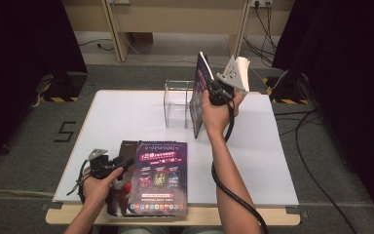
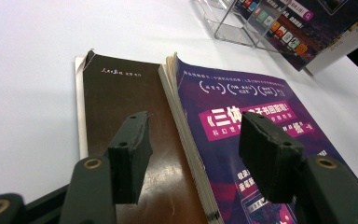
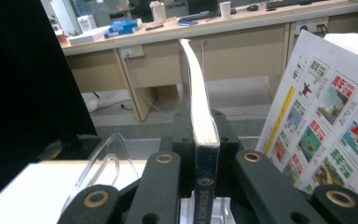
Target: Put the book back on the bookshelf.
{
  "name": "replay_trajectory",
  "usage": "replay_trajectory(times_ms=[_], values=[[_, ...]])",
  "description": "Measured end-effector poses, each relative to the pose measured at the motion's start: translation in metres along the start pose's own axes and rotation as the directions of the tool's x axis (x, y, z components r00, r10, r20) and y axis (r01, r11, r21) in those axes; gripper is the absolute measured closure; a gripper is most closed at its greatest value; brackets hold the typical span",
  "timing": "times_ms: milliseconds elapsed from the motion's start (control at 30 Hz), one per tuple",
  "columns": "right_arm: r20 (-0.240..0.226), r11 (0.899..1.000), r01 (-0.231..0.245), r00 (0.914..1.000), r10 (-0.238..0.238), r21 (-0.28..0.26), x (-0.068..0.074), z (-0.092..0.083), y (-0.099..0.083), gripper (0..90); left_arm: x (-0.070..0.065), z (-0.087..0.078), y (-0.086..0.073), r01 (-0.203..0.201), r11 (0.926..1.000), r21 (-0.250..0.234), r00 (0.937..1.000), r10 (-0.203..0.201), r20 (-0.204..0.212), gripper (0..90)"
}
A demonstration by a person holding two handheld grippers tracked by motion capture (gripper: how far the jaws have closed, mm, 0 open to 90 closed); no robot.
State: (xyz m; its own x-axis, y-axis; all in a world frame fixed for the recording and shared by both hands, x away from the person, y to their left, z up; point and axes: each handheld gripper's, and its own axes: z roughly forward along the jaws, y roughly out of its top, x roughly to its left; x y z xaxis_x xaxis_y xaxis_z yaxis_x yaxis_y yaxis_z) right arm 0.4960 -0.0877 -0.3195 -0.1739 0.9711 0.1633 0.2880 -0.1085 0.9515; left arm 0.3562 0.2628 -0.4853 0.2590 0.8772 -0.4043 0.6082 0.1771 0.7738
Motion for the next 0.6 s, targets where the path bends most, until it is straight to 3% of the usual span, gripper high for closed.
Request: replay_trajectory(times_ms=[267,600], values=[[0.016,0.995,0.039,0.9991,-0.04,0.095,-0.01,-0.009,0.007,79.3,0.0,0.0,0.0,-0.001,1.0,0.002,1.0,0.001,0.002,42.7],[0.009,0.992,0.013,0.9999,-0.014,0.126,-0.02,-0.013,0.019,75.2,-0.002,-0.002,0.001,-0.004,0.9999,-0.011,1.0,0.004,0.006,42.7]])
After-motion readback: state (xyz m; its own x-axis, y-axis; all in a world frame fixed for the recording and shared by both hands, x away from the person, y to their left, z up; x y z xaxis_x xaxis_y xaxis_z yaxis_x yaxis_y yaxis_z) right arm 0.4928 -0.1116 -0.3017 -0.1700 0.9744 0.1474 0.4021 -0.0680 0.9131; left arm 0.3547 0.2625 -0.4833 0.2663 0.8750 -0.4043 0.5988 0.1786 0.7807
